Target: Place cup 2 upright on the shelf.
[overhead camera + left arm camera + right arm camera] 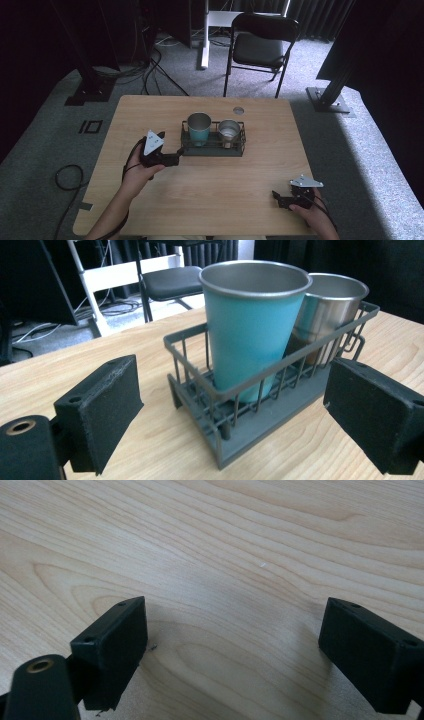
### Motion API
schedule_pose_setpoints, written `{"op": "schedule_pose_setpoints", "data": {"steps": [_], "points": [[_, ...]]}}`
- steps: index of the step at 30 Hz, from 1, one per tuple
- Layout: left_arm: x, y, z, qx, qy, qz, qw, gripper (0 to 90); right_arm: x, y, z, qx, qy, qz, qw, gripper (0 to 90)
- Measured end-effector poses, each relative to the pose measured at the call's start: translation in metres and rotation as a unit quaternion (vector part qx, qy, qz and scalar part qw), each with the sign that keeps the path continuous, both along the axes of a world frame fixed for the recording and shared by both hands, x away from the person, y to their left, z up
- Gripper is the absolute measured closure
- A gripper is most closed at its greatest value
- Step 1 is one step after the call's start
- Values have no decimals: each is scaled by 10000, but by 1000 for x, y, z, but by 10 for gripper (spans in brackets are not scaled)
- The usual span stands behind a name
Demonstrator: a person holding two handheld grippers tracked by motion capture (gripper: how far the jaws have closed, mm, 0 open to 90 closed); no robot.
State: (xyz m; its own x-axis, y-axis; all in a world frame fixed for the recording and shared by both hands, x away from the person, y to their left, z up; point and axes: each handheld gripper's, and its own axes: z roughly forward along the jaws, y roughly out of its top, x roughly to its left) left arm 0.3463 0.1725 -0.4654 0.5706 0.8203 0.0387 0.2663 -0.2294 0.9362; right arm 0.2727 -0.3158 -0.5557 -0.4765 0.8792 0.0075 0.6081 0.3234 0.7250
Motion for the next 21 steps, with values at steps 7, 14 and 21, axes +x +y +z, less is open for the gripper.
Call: {"op": "schedule_pose_setpoints", "data": {"steps": [7,14,21], "points": [[-11,13,-6,4,18,44,10000,90,0,0,0,1,0,-1,10000,117],[-21,27,-14,-54,84,132,9999,90,0,0,0,-1,1,0,10000,117],[-29,37,-22,-75,193,187,9996,90,0,0,0,-1,0,2,10000,117]]}}
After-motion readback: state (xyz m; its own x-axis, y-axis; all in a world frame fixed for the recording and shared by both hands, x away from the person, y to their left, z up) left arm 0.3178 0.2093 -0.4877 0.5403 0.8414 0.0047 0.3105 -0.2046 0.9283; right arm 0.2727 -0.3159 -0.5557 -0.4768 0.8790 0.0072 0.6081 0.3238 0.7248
